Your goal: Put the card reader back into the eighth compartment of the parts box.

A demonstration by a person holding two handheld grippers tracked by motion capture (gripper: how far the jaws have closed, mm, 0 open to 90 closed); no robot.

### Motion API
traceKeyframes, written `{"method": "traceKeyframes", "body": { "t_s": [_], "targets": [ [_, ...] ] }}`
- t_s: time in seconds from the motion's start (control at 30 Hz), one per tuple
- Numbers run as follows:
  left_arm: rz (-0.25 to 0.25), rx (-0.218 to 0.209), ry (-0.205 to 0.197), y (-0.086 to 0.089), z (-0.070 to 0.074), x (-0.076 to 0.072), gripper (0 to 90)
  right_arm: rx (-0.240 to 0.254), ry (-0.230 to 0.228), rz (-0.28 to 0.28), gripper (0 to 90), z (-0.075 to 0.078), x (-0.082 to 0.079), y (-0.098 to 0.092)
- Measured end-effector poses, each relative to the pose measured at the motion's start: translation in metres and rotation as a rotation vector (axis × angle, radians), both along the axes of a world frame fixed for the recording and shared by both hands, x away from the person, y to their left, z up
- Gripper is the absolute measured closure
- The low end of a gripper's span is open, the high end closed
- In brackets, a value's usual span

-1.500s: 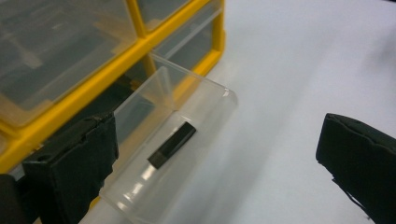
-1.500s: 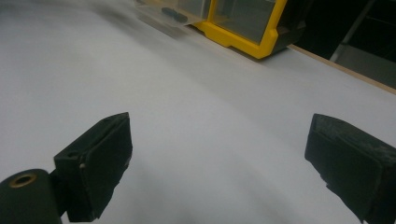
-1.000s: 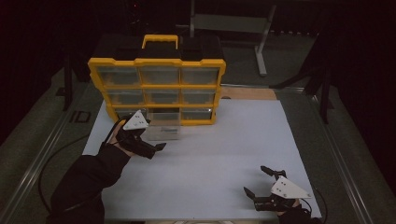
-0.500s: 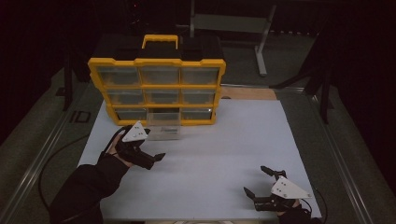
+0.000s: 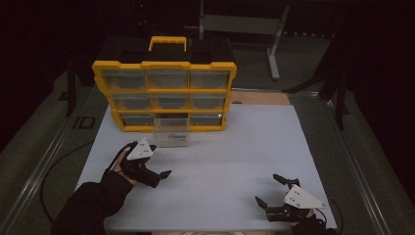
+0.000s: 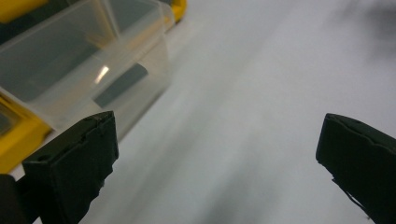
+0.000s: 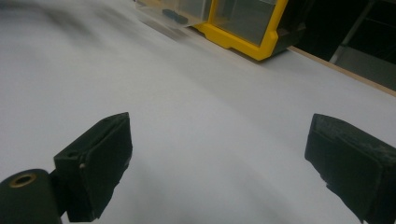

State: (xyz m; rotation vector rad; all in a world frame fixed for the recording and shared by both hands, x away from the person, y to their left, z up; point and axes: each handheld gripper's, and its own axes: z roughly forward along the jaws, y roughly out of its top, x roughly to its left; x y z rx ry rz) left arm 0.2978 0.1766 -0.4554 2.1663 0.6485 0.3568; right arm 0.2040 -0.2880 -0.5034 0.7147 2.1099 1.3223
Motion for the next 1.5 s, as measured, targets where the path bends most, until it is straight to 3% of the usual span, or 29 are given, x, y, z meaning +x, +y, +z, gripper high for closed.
{"method": "traceKeyframes", "body": {
  "t_s": [0.4,0.87,1.5],
  "targets": [
    [-0.009,-0.020,0.012,-0.002,-0.016,-0.010,0.0,0.000,0.001,0.000,7.4,0.000,0.000,0.000],
    [-0.017,-0.004,0.033,-0.003,-0.034,-0.021,0.0,-0.002,0.001,-0.001,7.4,0.000,0.000,0.000],
    [-0.005,-0.013,0.011,0.006,-0.044,-0.031,0.0,-0.004,-0.001,0.001,7.4,0.000,0.000,0.000]
  ]
}}
